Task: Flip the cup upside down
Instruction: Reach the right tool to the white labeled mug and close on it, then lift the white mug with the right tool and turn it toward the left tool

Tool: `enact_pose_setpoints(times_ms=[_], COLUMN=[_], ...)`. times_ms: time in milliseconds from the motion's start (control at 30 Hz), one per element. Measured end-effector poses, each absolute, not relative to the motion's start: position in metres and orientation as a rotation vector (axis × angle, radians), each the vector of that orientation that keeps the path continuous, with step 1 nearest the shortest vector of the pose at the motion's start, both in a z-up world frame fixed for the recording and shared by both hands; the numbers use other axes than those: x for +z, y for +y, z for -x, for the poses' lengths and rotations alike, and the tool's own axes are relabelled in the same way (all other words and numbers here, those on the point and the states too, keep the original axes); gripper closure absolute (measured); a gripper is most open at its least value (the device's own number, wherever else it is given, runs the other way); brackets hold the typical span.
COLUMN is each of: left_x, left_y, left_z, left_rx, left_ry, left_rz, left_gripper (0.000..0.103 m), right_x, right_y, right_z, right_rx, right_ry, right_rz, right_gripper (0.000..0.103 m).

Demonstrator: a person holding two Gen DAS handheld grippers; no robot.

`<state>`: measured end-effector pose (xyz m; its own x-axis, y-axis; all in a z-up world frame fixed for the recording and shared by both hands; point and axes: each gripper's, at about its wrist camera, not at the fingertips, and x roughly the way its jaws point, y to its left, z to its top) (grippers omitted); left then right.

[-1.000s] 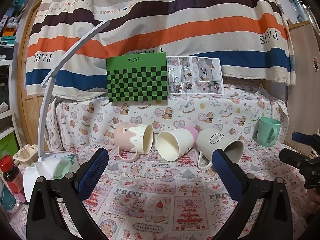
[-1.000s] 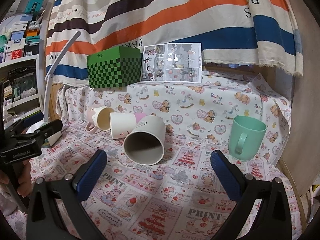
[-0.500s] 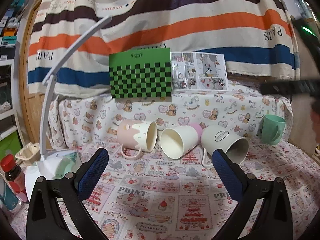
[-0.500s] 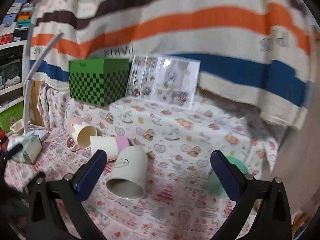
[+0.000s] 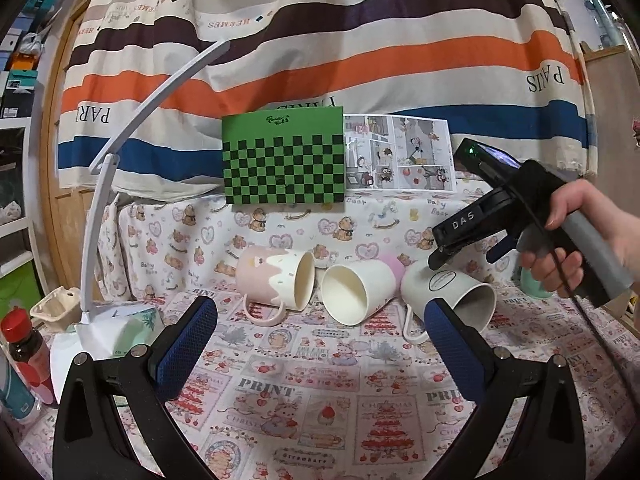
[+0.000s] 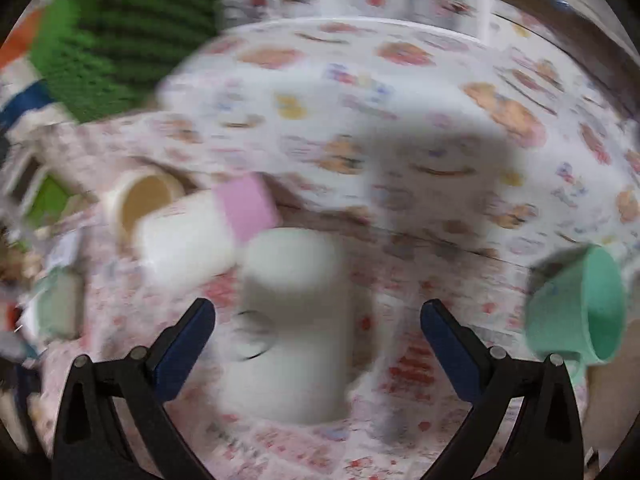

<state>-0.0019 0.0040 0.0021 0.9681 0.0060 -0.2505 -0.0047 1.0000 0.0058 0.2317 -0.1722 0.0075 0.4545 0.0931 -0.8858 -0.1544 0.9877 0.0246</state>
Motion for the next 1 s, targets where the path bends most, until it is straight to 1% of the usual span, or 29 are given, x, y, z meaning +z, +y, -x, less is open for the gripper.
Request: enact_pose_setpoints(times_ms=[33, 167, 233, 400, 467, 500, 533, 633, 867, 933, 1000], left_x=[0.002, 0.002, 0.002, 0.002, 0.002, 0.002, 0.002, 0.002, 0.004, 0.004, 0.004], left_y=[0.004, 0.002, 0.001, 0.001, 0.001, 0.0, 0.0, 0.0, -0.002, 0.001, 0.004], left_z=[0.002, 0.002, 0.002, 0.002, 0.002, 0.002, 0.002, 0.002, 0.006, 0.008, 0.008], left_rx=[0.01, 0.012, 0.016, 0.016, 0.014, 0.013, 0.012, 0.011, 0.031, 0.047, 0.045], left_ry=[0.252, 0.251, 0.251, 0.252, 0.251, 0.251, 0.251, 0.248, 0.215, 0.198, 0.196], left_rz=[-0.006, -0.015, -0.019, -0.017, -0.018, -0.019, -0.02, -0.017, -0.02, -0.009, -0.002], left_gripper=[0.0, 0.0, 0.0, 0.0, 0.0, 0.0, 0.0, 0.0, 0.0, 0.0, 0.0], right_x=[0.008, -0.001, -0.008, -0.023, -0.03, -0.031, -0.032, -0.029, 0.009, 0.012, 0.003], right_y=[-0.172, -0.169, -0.162, -0.148, -0.15, -0.152, -0.154, -0.16, -0.18, -0.188, -0.198], right_z=[-0.233, -0.241, -0.243, -0.244, -0.246, -0.248, -0.248, -0.242, -0.186, -0.162, -0.148], right_rx=[0.154, 0.225, 0.248, 0.255, 0.25, 0.252, 0.248, 0.229, 0.277, 0.305, 0.317], right_ry=[1.08, 1.147, 1.182, 1.223, 1.243, 1.26, 1.276, 1.28, 1.14, 1.098, 1.109], right_rz=[0.057, 0.018, 0.048, 0.121, 0.102, 0.079, 0.058, 0.023, -0.194, -0.299, -0.435], right_gripper=[0.001, 0.002, 0.005, 0.006, 0.013, 0.021, 0.025, 0.025, 0.025, 0.025, 0.025])
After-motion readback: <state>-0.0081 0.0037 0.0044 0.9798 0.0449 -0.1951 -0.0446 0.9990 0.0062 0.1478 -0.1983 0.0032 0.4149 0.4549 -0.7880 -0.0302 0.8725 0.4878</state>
